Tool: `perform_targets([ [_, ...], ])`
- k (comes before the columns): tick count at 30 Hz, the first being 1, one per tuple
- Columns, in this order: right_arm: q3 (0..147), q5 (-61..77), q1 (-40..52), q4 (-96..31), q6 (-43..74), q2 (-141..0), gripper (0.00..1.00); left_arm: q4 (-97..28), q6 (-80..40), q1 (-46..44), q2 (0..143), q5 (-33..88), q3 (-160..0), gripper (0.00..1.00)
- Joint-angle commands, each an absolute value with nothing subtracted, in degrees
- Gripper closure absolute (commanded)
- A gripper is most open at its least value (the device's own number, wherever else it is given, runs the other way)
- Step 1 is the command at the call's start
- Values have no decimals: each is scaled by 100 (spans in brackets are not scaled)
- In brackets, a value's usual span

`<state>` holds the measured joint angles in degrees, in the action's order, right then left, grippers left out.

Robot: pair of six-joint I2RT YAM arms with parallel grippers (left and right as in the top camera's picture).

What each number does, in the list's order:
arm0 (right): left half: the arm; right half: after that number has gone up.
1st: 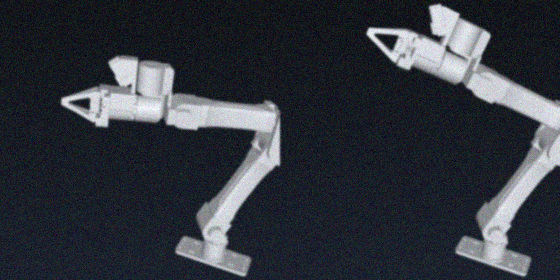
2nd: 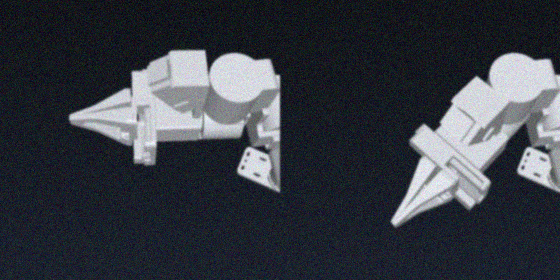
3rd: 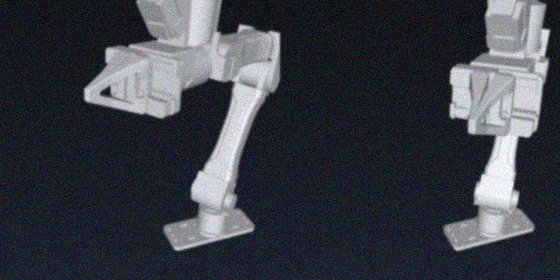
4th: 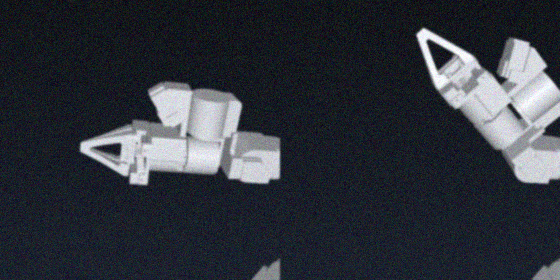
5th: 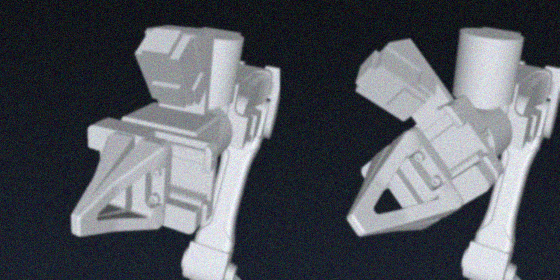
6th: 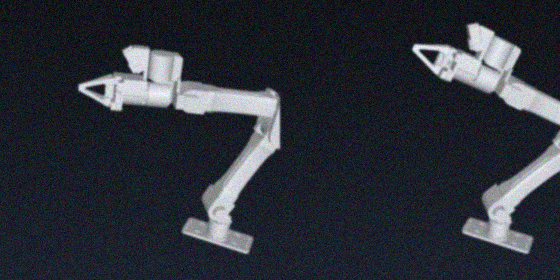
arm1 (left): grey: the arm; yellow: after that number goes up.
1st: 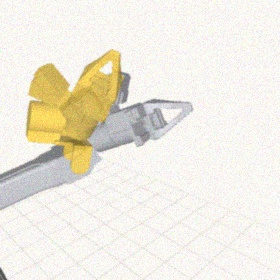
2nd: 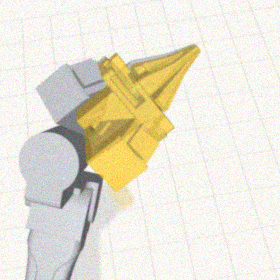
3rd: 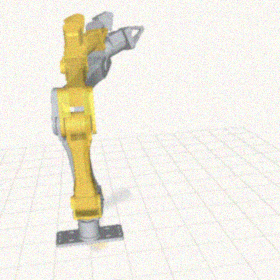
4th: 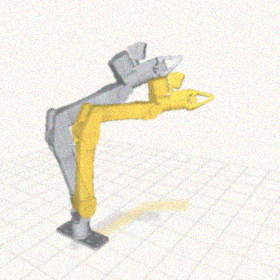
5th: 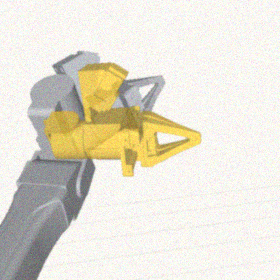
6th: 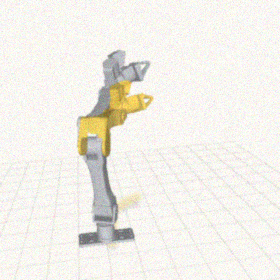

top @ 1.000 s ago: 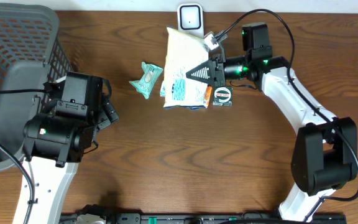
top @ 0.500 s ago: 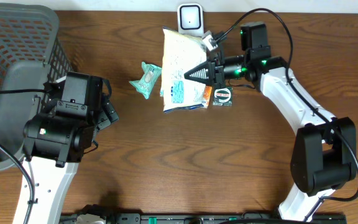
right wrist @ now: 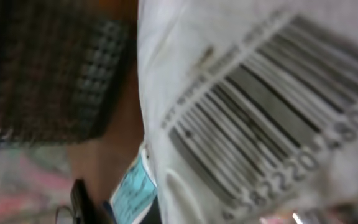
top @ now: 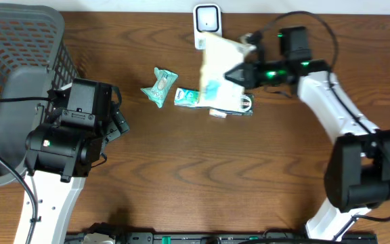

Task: Scan the item barcode

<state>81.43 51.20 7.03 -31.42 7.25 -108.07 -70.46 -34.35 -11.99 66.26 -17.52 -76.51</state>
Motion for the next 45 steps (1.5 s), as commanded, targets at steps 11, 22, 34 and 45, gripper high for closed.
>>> perform_targets([
  [11, 8165, 108, 75, -4923, 1391, -10521, 99, -7070, -3461, -1168, 6617, -1870, -7662, 0],
  [22, 8265, -244, 62, -5389, 1323, -10521, 49, -7070, -3461, -1168, 6617, -1870, -7662, 0],
  [34, 8794, -191, -764, -5819, 1258, -10521, 5, -7070, -3461, -1168, 6617, -1870, -7662, 0],
  [45, 8866, 2519, -1098, -5900, 360, -10521, 99, -7070, -3461, -1168, 6617, -1870, -7662, 0],
])
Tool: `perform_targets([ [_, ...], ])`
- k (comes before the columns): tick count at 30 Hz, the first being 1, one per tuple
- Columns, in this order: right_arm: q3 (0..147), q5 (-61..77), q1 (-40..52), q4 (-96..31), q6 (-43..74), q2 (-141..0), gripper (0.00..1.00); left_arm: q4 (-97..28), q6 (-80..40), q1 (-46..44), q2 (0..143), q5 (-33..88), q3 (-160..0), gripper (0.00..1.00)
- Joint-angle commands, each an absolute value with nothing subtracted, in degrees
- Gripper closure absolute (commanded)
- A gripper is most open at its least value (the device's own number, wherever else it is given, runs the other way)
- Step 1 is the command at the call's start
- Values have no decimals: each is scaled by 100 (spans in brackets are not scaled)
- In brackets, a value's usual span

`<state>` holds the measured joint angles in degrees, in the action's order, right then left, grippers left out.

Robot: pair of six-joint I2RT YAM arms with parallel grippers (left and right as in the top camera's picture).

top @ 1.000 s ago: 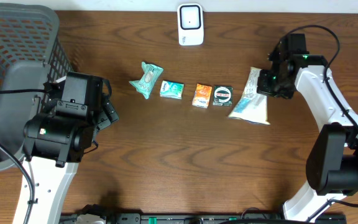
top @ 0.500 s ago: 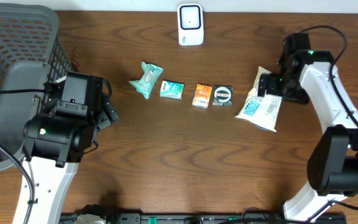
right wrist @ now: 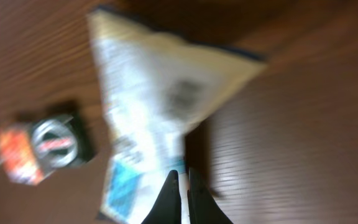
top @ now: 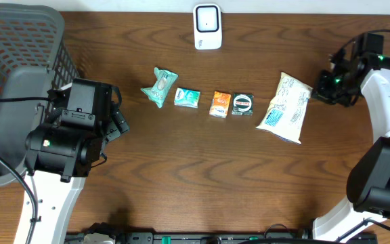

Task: Scan the item barcode

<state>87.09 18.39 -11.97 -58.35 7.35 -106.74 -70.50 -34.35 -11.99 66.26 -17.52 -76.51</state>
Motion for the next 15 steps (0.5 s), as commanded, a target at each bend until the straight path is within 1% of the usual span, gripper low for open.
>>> perform_targets([
  [1, 8978, 2519, -1052, -6034, 362, -10519, 99, -7070, -3461, -1168, 6617, -1870, -7662, 0],
  [6, 9209, 2403, -923, -6114, 379, -10519, 99, -7070, -3461, -1168, 6617, -1870, -7662, 0],
  [11, 9087, 1317, -639, -6031, 864, -10525, 99, -7070, -3461, -1168, 6617, -1870, -7662, 0],
  [15, 8427, 679, -327, -5478, 1028, -10530, 99, -7070, -3461, -1168, 6617, -1870, -7662, 0],
])
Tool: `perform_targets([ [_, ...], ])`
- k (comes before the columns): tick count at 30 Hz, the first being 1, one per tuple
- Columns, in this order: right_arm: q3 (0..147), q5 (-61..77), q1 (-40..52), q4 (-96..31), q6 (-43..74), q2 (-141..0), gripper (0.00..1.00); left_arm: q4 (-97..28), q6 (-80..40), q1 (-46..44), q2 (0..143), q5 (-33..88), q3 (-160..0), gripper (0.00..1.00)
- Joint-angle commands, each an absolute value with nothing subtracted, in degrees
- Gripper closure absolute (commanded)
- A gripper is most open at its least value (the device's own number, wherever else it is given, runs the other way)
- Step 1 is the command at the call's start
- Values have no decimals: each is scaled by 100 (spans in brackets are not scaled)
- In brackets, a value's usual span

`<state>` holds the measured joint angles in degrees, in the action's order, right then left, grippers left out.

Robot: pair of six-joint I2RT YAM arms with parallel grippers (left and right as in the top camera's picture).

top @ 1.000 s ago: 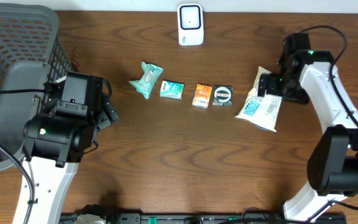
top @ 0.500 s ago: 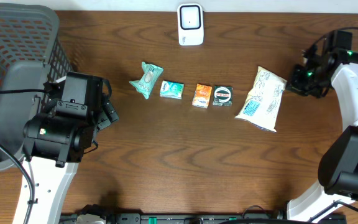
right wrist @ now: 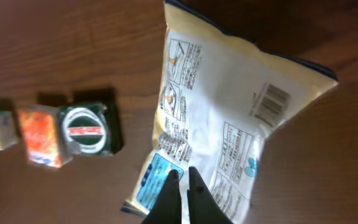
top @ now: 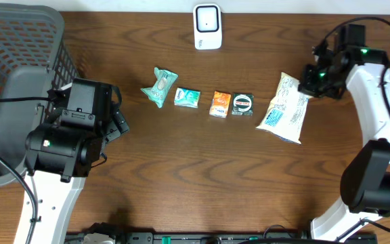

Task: Scan the item barcode

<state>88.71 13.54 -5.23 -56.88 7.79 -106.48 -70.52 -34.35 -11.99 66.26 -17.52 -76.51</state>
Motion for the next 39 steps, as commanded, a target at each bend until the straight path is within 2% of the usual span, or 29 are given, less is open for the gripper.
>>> perform_targets([
  [1, 8182, 478, -285, -5284, 1214, -10530, 99, -7070, -3461, -1168, 6617, -1870, -7662, 0],
  [4, 7439, -123, -252, -4724, 1699, -10534, 99, -7070, -3461, -1168, 6617, -1870, -7662, 0],
  [8, 6519, -307, -257, -4014, 1763, -10534, 99, -7070, -3461, -1168, 6617, -1870, -7662, 0],
  [13, 6322, -121, -255, -3929, 1778, -10521, 99, -7070, -3461, -1168, 6617, -1870, -7662, 0],
  [20, 7749, 915, -250, -5374, 1730, -10425, 99, -7070, -3461, -1168, 6617, -1870, -7662, 0],
  [22, 8230, 1404, -228, -5968, 1396, -10425, 99, -7070, -3461, -1168, 6619, -1870, -7662, 0],
  [27, 8263, 797, 102, -6947, 1068, -10427, 99, -7070, -3461, -1168, 6617, -1870, -7662, 0],
  [31, 7662, 781, 331, -6399, 1337, -10427, 99, -7070, -3461, -1168, 6619, -1870, -7662, 0],
  [37, 6228, 967, 722, -4578, 1968, -10449, 99, -7070, -3461, -1168, 6617, -1870, -7662, 0],
  [39, 6180, 1188, 871, -4517, 1962, -10451, 99, -7070, -3461, -1168, 6617, -1870, -7662, 0],
])
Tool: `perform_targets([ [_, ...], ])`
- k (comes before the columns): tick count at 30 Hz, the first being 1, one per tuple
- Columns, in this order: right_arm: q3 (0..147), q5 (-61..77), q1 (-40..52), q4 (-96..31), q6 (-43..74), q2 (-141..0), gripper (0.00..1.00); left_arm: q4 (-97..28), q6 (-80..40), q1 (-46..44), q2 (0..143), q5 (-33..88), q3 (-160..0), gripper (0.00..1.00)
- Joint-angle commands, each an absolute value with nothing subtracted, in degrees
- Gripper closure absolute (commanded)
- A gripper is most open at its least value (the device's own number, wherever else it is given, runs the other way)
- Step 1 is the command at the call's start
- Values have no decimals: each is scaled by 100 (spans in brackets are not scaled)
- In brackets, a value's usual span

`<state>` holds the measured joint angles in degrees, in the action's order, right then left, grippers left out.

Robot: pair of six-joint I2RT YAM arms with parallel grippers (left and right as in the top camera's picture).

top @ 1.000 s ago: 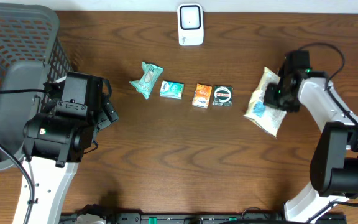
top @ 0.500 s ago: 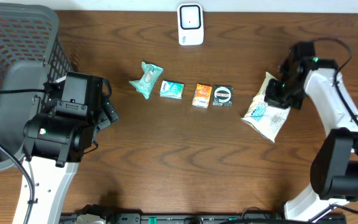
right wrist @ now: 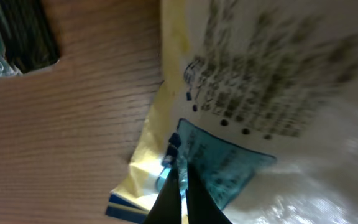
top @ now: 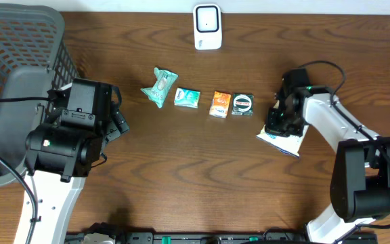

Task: Scan the item barcode

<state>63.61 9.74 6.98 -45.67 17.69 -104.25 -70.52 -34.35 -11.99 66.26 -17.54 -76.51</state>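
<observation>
The white and yellow snack bag (top: pixel 284 141) lies flat on the table, right of the row of small items, mostly covered by my right arm. My right gripper (top: pixel 276 125) is low over its near left end. In the wrist view the fingers (right wrist: pixel 180 177) are shut, tips together on the bag (right wrist: pixel 278 93) at its blue label, close to the yellow and blue edge. The white scanner (top: pixel 207 26) stands at the table's far edge. My left arm (top: pixel 80 129) rests at the left; its fingers do not show clearly.
A row lies mid-table: a teal packet (top: pixel 160 87), a green-white pack (top: pixel 187 97), an orange pack (top: pixel 221 104) and a dark round-labelled box (top: pixel 242 104), also seen in the wrist view (right wrist: pixel 33 37). A grey basket (top: pixel 12 74) fills the far left.
My right gripper was above the bag's far right end and is now down at its near left end, tips on the blue label. The bag lies about where it was. The left arm is unchanged.
First my right gripper held the bag up by the scanner, its barcode filling the wrist view. Then the bag lay on the table right of the row, with the gripper shut and off to its right. Later it hung over the bag's far end, now its near end.
</observation>
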Motion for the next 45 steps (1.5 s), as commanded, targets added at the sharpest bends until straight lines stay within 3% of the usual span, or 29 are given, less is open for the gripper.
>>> perform_targets([
  [1, 6230, 1323, 956, -4530, 1872, -10449, 99, -7070, -3461, -1168, 6617, -1870, -7662, 0],
  [7, 7441, 1428, 1111, -5638, 1404, -10449, 99, -7070, -3461, -1168, 6617, -1870, -7662, 0],
  [11, 8691, 279, 987, -6453, 1413, -10449, 99, -7070, -3461, -1168, 6617, -1870, -7662, 0],
  [15, 9105, -696, 819, -6490, 1461, -10449, 99, -7070, -3461, -1168, 6617, -1870, -7662, 0],
  [25, 8331, -856, 123, -5039, 1625, -10471, 99, -7070, -3461, -1168, 6617, -1870, -7662, 0],
  [36, 6038, 303, 213, -1861, 1629, -10516, 94, -7070, -3461, -1168, 6617, -1870, -7662, 0],
  [45, 6576, 1667, 878, -1649, 1841, -10512, 92, -7070, -3461, -1168, 6617, -1870, -7662, 0],
])
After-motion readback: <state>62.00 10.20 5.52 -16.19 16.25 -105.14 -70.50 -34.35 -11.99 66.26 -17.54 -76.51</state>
